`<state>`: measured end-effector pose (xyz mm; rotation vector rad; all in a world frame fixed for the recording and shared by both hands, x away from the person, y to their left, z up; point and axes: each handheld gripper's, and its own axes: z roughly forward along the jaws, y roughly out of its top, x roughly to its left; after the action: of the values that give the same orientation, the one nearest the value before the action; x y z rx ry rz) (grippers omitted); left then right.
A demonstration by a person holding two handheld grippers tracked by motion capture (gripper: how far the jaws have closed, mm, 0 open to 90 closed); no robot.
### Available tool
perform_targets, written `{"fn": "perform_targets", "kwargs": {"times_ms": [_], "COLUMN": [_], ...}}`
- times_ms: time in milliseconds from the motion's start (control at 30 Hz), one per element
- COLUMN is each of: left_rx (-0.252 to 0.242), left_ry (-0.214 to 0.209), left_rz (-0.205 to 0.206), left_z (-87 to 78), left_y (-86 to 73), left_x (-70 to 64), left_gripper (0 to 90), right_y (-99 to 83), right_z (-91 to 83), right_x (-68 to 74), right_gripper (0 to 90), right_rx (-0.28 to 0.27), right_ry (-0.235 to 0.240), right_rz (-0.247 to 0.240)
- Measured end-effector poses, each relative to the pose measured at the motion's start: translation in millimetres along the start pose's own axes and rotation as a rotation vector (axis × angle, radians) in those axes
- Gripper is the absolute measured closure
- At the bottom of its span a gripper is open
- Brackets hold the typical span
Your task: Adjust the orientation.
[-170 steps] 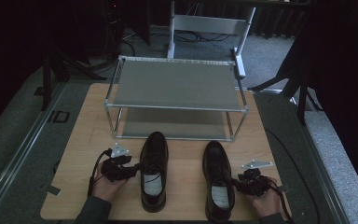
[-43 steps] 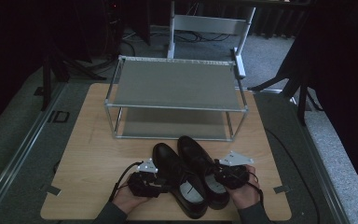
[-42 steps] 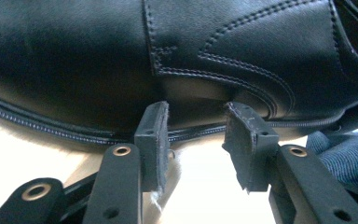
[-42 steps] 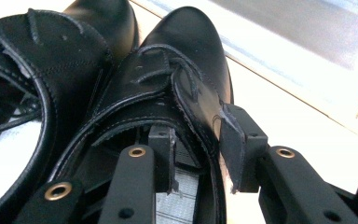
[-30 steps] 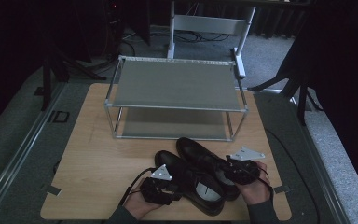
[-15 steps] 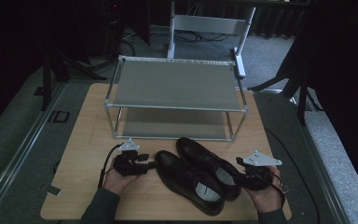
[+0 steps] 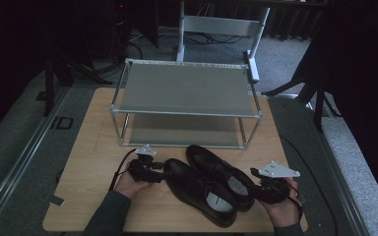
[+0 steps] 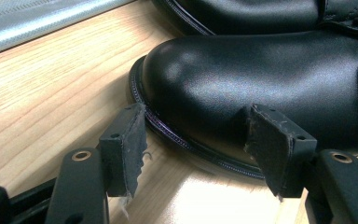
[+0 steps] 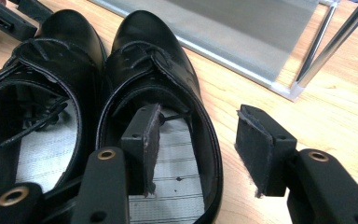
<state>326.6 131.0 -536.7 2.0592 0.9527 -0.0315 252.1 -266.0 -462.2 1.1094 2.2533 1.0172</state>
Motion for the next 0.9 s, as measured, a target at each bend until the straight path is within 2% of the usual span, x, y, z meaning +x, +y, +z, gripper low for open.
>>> {"fn": "perform_targets", "kwargs": {"times_ms": [100,300,567,633,800,867,900], "left_rx": [-0.010,-0.011,-0.009,-0.009,-0.010,-0.007,-0.005], "left_ry": [0.007,0.022,0.016,0.020,0.023,0.024,0.027], "left_rz": [-0.006,0.008,0.010,0.008,0.015,0.016,0.019], "left_z": [-0.4,-1.2,-1.6,-1.5,-1.8,-1.9,-1.9], "left_y": [-0.7,-1.5,-1.6,-1.5,-1.9,-1.4,-1.3], "left_x": [-2.2,-5.6,-4.8,-5.8,-7.7,-8.1,-8.9], "left_gripper": [38.5,41.3,43.2,43.3,44.4,44.8,44.8], "right_y": [0.4,-0.5,-1.4,-0.3,2.2,3.0,3.4], "right_z": [0.5,1.9,2.8,1.7,-1.2,2.3,6.6], "right_x": [0.7,1.1,4.4,7.6,22.7,30.4,34.8], "right_gripper": [48.9,48.9,48.6,48.1,43.2,40.8,40.1], "right_rx": [0.000,0.003,0.004,0.002,-0.003,0.019,0.038], "right_ry": [0.002,0.003,0.014,0.029,0.126,0.164,0.161], "right_rz": [-0.002,-0.002,-0.007,-0.015,-0.042,-0.050,-0.078]}}
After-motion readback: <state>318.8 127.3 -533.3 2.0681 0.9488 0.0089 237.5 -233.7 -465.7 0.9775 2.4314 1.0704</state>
